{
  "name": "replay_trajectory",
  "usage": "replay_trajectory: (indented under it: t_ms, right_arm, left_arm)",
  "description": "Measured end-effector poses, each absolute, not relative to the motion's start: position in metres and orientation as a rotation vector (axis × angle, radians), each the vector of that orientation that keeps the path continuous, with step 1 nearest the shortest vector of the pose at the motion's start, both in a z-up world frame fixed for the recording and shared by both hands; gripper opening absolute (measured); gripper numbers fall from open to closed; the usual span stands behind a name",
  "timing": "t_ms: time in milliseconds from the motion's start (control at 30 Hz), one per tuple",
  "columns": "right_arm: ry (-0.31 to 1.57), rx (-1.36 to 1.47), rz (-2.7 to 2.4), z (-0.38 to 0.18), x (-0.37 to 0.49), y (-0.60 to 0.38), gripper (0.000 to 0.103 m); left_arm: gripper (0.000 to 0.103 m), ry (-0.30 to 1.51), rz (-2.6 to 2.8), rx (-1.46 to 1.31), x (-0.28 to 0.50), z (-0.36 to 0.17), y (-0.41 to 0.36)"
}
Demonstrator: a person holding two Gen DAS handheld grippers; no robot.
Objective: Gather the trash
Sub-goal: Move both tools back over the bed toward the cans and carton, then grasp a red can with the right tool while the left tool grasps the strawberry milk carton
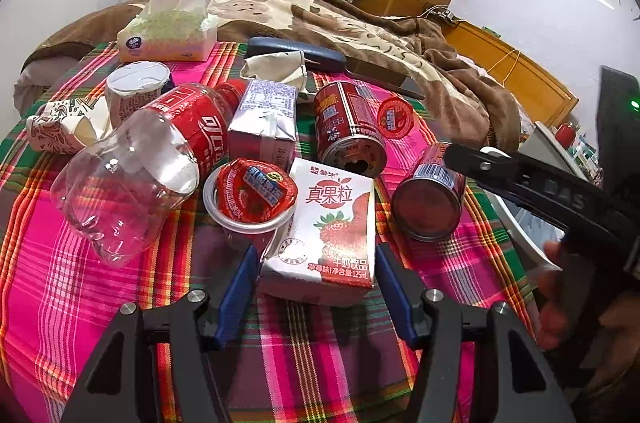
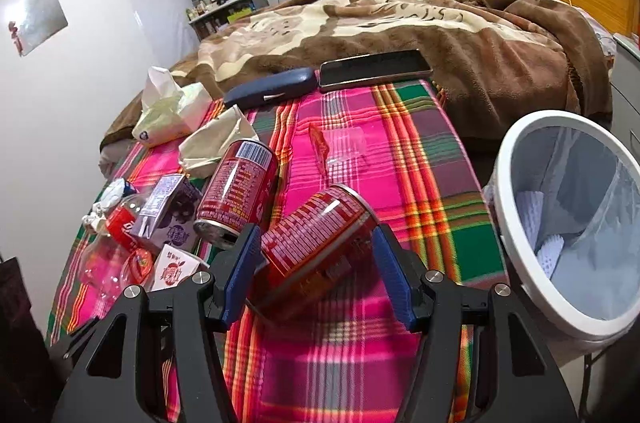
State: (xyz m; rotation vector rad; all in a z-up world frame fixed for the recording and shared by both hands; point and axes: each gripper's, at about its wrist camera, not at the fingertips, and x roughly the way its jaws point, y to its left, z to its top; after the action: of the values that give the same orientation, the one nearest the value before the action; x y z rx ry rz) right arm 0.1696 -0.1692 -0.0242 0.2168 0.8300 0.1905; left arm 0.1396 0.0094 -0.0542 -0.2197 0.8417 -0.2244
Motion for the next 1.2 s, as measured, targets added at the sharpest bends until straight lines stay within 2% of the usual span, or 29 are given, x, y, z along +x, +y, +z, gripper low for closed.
replay_trajectory:
  t_ms: [300, 600, 733, 1200]
  right_arm:
    - [0.897, 0.165, 0.134, -0.03, 0.195, -0.158, 0.061]
    - [0.937, 0.069, 0.211, -0.034, 0.176, -0.154, 0.062]
    - [0.903, -0.01, 0.187, -0.031, 0.163, -0.158, 0.062]
    - [0.88, -0.012, 0.233, -0.032, 0.159, -0.184, 0.062]
  left_arm:
    - [0.06, 0.85, -0.235, -0.224, 0.142, -0.056, 0.011]
    - [0.06, 0.856, -0.242, -0.231, 0.145, -0.056, 0.013]
    - [0.06, 0.86, -0.249, -0.223, 0.144, -0.055, 0.008]
    - [0.06, 0.883, -0.292, -0.119, 0.155, -0.051, -0.022]
